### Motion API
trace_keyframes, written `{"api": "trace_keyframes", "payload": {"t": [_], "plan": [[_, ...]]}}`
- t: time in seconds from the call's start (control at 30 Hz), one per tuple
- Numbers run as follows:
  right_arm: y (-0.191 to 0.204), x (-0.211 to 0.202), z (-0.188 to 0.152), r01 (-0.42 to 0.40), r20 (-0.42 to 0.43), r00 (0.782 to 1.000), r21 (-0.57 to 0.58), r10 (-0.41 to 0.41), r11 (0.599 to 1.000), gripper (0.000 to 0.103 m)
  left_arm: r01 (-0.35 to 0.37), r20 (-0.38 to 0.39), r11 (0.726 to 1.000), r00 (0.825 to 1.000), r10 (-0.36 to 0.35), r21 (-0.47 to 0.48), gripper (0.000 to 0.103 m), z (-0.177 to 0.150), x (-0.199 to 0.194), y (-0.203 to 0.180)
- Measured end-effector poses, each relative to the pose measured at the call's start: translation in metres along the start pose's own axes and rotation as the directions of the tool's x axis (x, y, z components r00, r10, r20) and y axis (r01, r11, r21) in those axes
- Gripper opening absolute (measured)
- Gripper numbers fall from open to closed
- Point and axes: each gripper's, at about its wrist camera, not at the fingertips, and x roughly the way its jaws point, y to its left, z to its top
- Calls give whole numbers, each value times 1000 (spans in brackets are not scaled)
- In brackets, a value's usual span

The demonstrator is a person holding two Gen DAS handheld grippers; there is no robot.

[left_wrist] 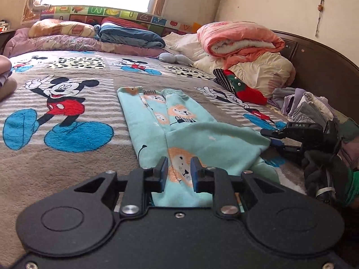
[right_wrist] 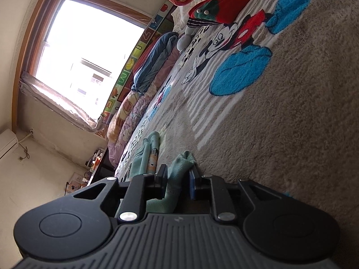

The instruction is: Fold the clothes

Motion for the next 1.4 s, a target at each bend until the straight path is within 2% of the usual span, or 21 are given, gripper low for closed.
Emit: {"api": "trace_keyframes", "payload": {"t": [0.17,0.23,0.37,0.47,0.5,0.53,0.57,0.67,0.77,1.0,1.1,1.17,1.4], "plan": [[8,4,-1,13,-28,1000,-33,-14,999,20,20,-123,997,992,-11,70,18,-14,21,-6],[15,5,1,21,-33,999,-55,-23,998,10,36,-118,997,993,-28,65,18,-12,18,-3],[41,3,11,22,-6,1000,-103,-22,994,9,74,-58,996,996,-72,40,18,-5,-3,9],[69,3,23,7,-1,1000,-157,-7,988,9,113,-22,988,994,-111,105,19,-4,-19,7],[78,4,26,5,-3,1000,-174,-5,985,9,129,-18,982,992,-128,138,27,-6,-22,2],[88,6,30,6,-7,1000,-187,-7,982,9,141,-16,974,990,-141,179,46,-7,-25,-5],[96,8,33,5,-13,1000,-196,-8,981,9,136,-15,966,991,-136,220,55,-11,-27,-11],[119,15,40,-9,-37,999,-200,2,980,9,105,-40,940,994,-97,324,57,-21,-24,-27],[140,22,41,-15,-48,999,-223,4,975,9,91,-75,922,995,-68,376,57,-30,-17,-32],[179,41,38,1,-52,999,-246,-14,969,9,95,-68,922,995,-74,376,57,-34,-10,-33],[193,53,37,6,-61,998,-258,-23,966,9,156,-158,918,982,-104,366,57,-39,-1,-32],[200,64,38,13,-71,997,-262,-32,965,9,158,-171,909,980,-98,386,57,-43,2,-32],[221,112,30,65,-111,988,-308,-104,949,9,222,-188,941,966,-177,255,57,-36,3,-14]]}}
